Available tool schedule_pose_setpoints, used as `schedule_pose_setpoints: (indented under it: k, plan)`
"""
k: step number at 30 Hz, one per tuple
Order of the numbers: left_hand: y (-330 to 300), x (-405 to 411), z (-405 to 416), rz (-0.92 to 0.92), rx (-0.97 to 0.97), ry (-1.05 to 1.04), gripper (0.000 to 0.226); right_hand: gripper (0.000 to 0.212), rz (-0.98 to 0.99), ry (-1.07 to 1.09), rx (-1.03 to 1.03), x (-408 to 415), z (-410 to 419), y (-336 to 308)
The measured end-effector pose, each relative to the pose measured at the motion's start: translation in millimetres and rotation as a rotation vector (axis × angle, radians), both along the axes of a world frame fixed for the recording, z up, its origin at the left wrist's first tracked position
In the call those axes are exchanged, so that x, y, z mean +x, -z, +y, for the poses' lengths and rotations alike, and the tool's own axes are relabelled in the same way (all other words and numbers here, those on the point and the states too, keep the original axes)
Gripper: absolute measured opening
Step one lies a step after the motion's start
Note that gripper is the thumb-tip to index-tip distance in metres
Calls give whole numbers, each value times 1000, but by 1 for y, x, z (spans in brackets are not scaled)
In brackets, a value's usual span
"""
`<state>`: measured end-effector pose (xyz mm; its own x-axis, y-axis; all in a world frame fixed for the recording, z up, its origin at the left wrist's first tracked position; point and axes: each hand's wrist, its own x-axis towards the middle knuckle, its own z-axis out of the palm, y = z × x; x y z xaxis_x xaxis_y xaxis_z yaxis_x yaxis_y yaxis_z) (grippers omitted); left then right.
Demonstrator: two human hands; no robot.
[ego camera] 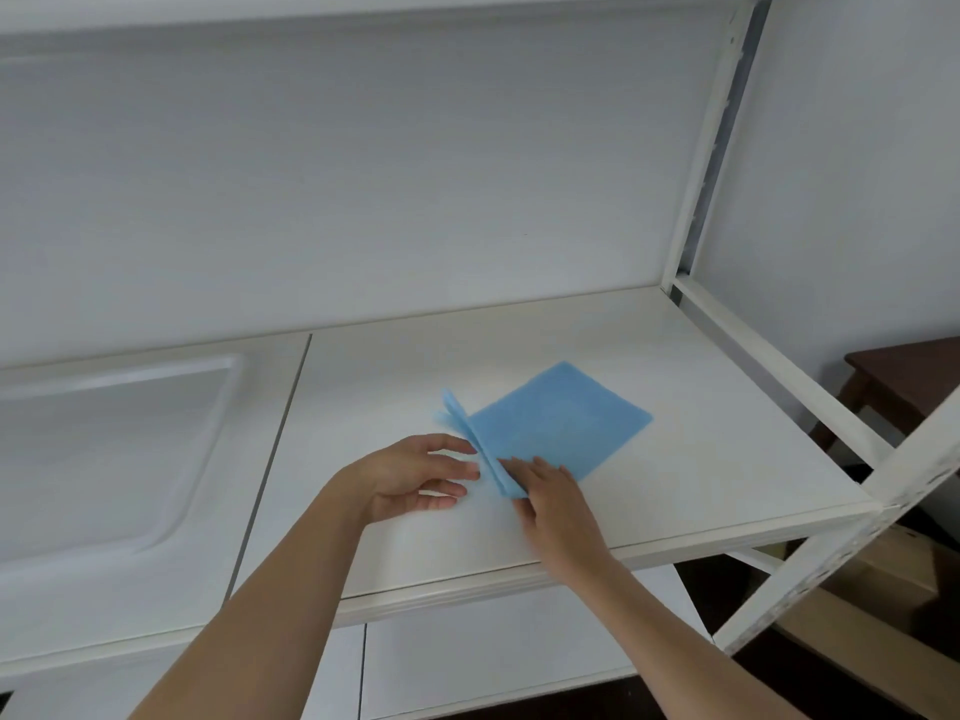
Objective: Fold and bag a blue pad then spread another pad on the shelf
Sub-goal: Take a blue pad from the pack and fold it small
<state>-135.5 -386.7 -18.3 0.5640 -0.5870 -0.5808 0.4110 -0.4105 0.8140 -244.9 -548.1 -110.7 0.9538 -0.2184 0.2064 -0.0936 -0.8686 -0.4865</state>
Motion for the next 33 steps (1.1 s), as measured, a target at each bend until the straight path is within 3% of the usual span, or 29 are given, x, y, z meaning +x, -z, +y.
schedule_pose_setpoints:
  k: [2,5,8,10,12,15,19,22,28,30,33]
  plan:
    - [5,2,7,-125,96,27,31,52,-3,-39,56,-8,-4,-4]
    - [24,2,9,-458,273,-34,37,41,-12,-106,136,-22,-11,-8]
    - [40,-5,8,-698,258,-87,68,37,-58,-175,246,-37,-14,-16]
    - [48,-6,8,-761,215,-76,87,37,-66,-192,302,-46,-18,-18]
    - [53,-7,10,-768,230,-20,84,36,-61,-179,344,-54,-23,-19]
    - [60,-3,11,-787,264,96,58,30,-61,-142,398,-64,-29,-21]
    - [51,-15,9,-796,146,199,30,24,-88,-87,442,-68,-40,-20]
    - [44,-20,6,-771,116,222,19,40,-158,-26,469,-66,-50,-17]
    - [42,-18,-8,-674,107,149,7,37,-139,57,465,-54,-64,-26]
    - [41,-17,-14,-648,87,121,14,24,-119,61,506,-48,-68,-29]
    - [38,-15,-23,-642,64,95,16,37,-75,90,503,-34,-78,-28]
